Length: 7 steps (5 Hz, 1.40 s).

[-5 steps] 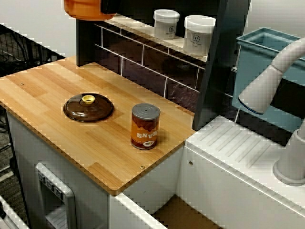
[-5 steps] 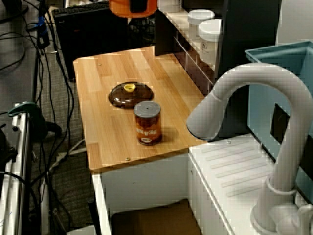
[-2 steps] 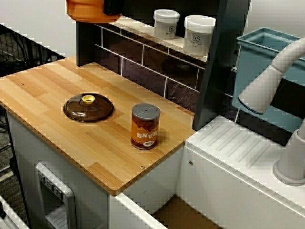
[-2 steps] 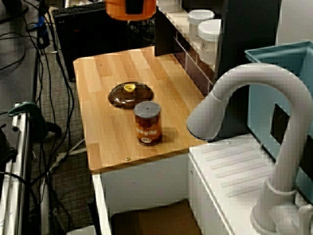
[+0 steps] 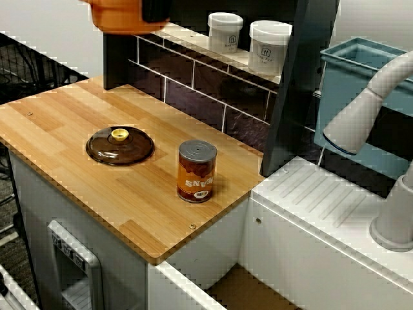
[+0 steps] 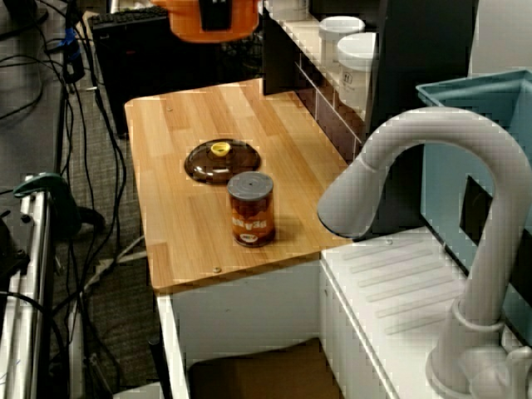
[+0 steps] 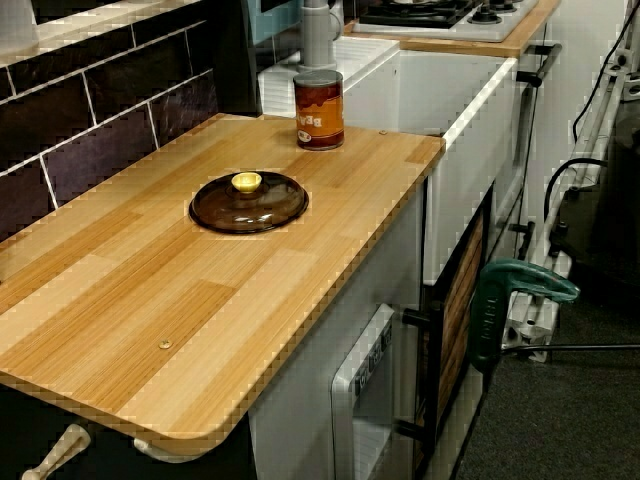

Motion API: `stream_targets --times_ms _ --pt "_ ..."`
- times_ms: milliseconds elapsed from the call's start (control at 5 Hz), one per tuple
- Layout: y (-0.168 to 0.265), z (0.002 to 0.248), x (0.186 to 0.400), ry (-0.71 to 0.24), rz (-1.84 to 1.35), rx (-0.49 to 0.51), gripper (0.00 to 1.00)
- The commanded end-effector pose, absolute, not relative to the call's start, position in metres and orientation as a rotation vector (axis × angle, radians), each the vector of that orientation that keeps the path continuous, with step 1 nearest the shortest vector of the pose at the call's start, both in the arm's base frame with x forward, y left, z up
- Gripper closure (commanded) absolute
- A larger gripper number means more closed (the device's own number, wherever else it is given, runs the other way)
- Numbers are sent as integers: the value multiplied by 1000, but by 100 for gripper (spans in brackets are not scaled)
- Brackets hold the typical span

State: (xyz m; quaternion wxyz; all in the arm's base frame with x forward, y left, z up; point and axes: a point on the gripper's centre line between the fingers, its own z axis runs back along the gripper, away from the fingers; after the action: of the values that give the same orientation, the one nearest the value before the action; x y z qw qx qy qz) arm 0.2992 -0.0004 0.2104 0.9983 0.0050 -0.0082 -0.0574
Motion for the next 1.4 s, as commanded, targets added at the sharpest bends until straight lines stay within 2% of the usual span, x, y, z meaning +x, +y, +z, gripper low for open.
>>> stream_targets --times_ms 0,400,600,800,1200 --pt "-50 222 277 -93 -154 43 100" --pt "-95 203 262 -134 -175 66 100" --pt "-107 192 262 -130 -179 78 100" --pt "-111 184 264 -125 -175 85 100" --pt "-119 148 278 -98 -160 122 100"
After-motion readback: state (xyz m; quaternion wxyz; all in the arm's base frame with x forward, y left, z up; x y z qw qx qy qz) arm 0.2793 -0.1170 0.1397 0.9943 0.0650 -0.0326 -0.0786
